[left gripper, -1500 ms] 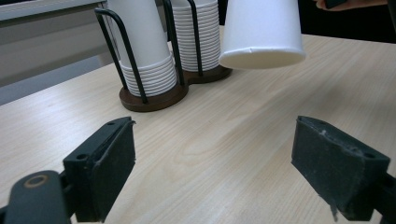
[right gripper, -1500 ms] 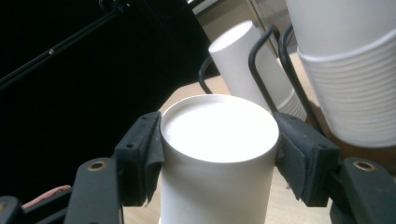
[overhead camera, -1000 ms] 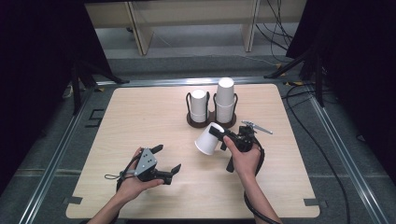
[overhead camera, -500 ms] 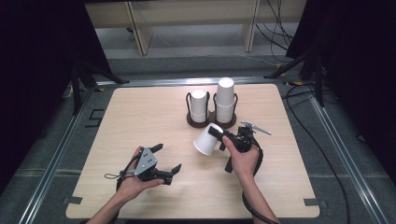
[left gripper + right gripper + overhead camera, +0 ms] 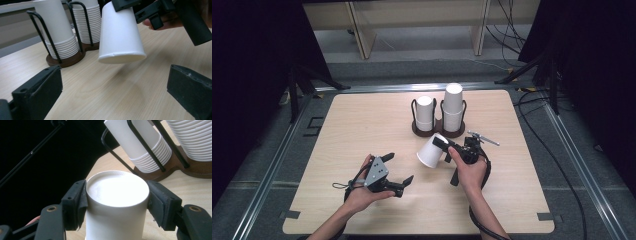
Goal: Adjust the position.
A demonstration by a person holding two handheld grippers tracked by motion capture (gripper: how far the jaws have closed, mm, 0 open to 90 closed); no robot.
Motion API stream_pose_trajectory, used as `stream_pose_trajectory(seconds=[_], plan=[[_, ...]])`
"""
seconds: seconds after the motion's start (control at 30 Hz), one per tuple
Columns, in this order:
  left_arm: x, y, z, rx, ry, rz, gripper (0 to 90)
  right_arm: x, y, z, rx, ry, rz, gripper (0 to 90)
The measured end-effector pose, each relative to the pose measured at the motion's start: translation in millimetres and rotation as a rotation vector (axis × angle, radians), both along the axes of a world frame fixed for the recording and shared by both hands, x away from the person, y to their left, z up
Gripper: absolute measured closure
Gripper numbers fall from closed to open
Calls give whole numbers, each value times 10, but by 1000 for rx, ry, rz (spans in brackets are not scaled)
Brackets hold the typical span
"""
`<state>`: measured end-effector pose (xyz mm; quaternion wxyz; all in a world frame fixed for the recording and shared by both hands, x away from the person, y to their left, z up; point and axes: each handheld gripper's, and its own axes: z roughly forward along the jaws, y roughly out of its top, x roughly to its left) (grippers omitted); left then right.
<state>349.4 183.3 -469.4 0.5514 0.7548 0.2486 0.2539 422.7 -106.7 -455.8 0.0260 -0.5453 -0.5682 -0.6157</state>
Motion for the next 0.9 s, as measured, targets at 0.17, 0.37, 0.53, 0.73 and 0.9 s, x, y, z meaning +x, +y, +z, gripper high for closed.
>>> stream_pose_trajectory(seconds=[0.17,0.37,0.53,0.73,0.9], plan=[[10,-66,3,6,-1,-14,0,-6,-12,-11,-1,-2,5,360],[40,-101,38,-5,-16,-17,0,-34,-5,8,0,4,-1,359],[72,-138,41,-12,-19,-19,0,-31,-12,1,-1,-4,-16,360],[122,-210,34,-3,-10,-28,0,-36,-22,-7,12,-1,-18,360],[174,-298,26,-19,-4,-42,0,-30,-47,-6,16,13,-26,360]])
